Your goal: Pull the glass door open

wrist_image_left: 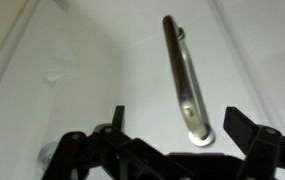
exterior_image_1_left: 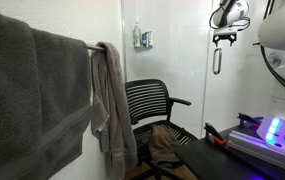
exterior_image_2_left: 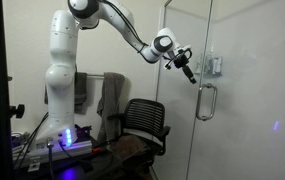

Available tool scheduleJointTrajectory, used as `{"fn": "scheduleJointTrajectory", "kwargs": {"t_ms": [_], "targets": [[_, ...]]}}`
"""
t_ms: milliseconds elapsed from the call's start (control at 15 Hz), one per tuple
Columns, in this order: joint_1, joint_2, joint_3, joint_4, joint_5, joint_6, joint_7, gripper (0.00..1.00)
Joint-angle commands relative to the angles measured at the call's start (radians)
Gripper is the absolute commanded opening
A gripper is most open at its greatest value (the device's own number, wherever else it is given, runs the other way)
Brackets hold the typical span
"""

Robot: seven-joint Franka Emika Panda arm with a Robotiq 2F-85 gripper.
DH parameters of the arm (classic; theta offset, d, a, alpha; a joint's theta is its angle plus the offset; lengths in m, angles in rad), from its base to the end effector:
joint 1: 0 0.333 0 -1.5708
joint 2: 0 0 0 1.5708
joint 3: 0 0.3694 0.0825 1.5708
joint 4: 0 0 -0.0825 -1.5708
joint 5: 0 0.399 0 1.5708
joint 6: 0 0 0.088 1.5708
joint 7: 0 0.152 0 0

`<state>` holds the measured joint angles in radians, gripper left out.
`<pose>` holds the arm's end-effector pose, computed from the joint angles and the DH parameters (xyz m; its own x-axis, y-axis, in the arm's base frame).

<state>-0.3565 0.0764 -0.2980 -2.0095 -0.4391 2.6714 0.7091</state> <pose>0.5244 -0.3920 0.4935 0.4085 -0.6758 0.6135 -0.8511 -0.5248 -0.0114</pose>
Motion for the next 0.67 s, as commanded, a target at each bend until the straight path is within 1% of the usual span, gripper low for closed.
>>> {"fn": "scheduleJointTrajectory", "kwargs": {"t_ms": [0, 133, 200, 267, 333, 400, 467, 600], "targets": [[0.027, 0.02, -0.042, 0.023, 0.004, 0.001, 0.0, 1.0], [0.032, 0.021, -0.044, 0.021, 0.007, 0.001, -0.004, 1.0], [0.035, 0.024, -0.042, 0.023, 0.001, -0.008, -0.045, 1.0], [0.034, 0.041, -0.047, 0.035, -0.02, 0.017, -0.072, 1.0], [0.024, 0.07, -0.045, 0.055, 0.011, 0.036, -0.17, 1.0], [0.021, 0.096, -0.049, 0.084, 0.016, 0.015, -0.237, 1.0], [0.024, 0.125, -0.063, 0.117, -0.014, 0.007, -0.252, 1.0], [0.029, 0.183, -0.082, 0.172, -0.012, 0.011, -0.303, 1.0]]}}
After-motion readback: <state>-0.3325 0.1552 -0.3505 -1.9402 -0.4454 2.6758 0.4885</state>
